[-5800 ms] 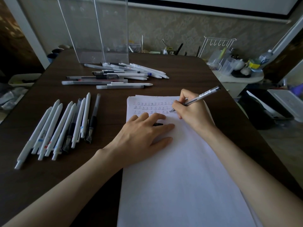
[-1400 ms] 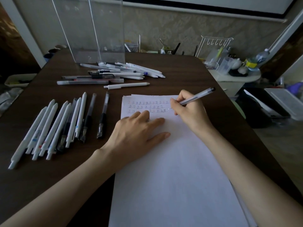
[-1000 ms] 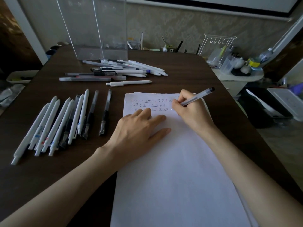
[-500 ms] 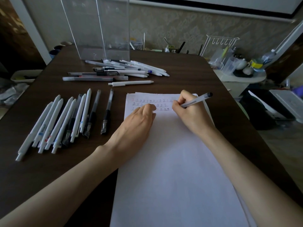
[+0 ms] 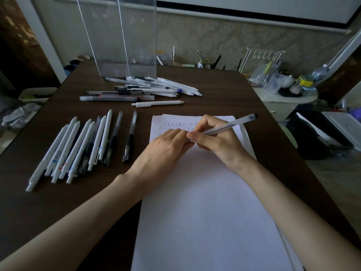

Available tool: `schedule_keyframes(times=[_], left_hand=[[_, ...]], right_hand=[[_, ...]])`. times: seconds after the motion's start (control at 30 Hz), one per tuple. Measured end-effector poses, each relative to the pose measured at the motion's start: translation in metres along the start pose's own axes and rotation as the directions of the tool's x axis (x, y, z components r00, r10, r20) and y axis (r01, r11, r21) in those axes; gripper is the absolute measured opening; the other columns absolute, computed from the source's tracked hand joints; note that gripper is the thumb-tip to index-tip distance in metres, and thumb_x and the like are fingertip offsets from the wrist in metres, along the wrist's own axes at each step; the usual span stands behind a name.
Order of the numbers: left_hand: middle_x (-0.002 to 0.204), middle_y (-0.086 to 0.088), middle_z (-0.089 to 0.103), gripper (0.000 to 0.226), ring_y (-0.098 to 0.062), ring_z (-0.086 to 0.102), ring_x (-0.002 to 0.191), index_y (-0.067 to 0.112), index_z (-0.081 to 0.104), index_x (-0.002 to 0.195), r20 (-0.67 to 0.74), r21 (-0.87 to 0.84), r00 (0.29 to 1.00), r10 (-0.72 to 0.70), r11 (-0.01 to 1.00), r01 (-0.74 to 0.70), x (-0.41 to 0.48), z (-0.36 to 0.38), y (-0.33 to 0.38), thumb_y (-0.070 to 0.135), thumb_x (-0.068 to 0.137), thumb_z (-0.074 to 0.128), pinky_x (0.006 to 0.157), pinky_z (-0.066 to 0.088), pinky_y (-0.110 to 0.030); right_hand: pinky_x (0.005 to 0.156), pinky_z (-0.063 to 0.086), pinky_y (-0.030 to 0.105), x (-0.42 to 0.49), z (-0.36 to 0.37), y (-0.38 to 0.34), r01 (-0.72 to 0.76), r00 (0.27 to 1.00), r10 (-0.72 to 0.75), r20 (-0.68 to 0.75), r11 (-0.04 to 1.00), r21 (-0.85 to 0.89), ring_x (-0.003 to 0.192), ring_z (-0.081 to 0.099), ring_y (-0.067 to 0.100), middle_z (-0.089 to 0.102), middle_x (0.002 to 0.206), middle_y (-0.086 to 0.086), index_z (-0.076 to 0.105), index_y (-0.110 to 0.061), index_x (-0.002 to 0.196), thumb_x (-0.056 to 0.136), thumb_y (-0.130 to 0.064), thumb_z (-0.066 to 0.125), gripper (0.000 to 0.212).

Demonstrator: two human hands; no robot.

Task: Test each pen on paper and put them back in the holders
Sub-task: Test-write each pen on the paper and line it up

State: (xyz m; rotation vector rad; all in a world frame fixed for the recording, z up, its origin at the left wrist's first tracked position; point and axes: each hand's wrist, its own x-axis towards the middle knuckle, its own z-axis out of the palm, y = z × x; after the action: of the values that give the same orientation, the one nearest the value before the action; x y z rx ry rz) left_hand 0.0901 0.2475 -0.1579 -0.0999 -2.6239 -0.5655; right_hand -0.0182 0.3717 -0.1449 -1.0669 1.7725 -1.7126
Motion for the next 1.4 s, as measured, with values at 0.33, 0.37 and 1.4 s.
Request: schedule_keyframes(times=[0.33, 0.37, 1.4], left_hand=[[0.072, -0.002, 0.058, 0.041, -0.019, 0.051, 0.057, 0.01, 0.053, 0.088, 0.025, -0.041, 1.0, 0.003, 0.999, -0.002, 0.004, -0.016, 0.019, 0.043, 0.097, 0.03, 0.051, 0.045, -0.039], [0.073, -0.001, 0.058, 0.042, -0.018, 0.051, 0.057, 0.01, 0.053, 0.092, 0.069, -0.065, 0.998, 0.009, 0.998, -0.004, 0.005, -0.018, 0.028, 0.043, 0.098, 0.027, 0.052, 0.044, -0.035], [0.141, -0.003, 0.042, 0.073, -0.023, 0.04, 0.126, 0.018, 0.043, 0.137, 0.442, -0.18, 0.766, 0.467, 0.883, -0.434, 0.019, 0.099, 0.197, 0.061, 0.085, 0.018, 0.102, 0.03, -0.036]], right_hand=[[0.044, 0.027, 0.023, -0.017, -0.013, -0.033, -0.039, 0.948, 0.078, -0.308, 0.991, 0.129, 0.043, 0.038, 0.009, 0.044, 0.049, 0.0, 0.05, -0.013, 0.063, 0.094, -0.042, 0.045, 0.042], [0.043, 0.027, 0.023, -0.024, -0.013, -0.038, -0.032, 0.926, 0.074, -0.369, 0.992, 0.119, 0.04, 0.036, 0.01, 0.042, 0.045, -0.002, 0.046, -0.012, 0.061, 0.097, -0.036, 0.045, 0.043], [0.061, 0.043, 0.025, -0.324, -0.153, 0.01, -0.781, 0.355, 0.404, -0.843, 0.624, -0.03, 0.072, 0.061, 0.015, 0.066, 0.081, 0.006, 0.065, -0.006, 0.093, 0.093, -0.025, 0.053, 0.022]])
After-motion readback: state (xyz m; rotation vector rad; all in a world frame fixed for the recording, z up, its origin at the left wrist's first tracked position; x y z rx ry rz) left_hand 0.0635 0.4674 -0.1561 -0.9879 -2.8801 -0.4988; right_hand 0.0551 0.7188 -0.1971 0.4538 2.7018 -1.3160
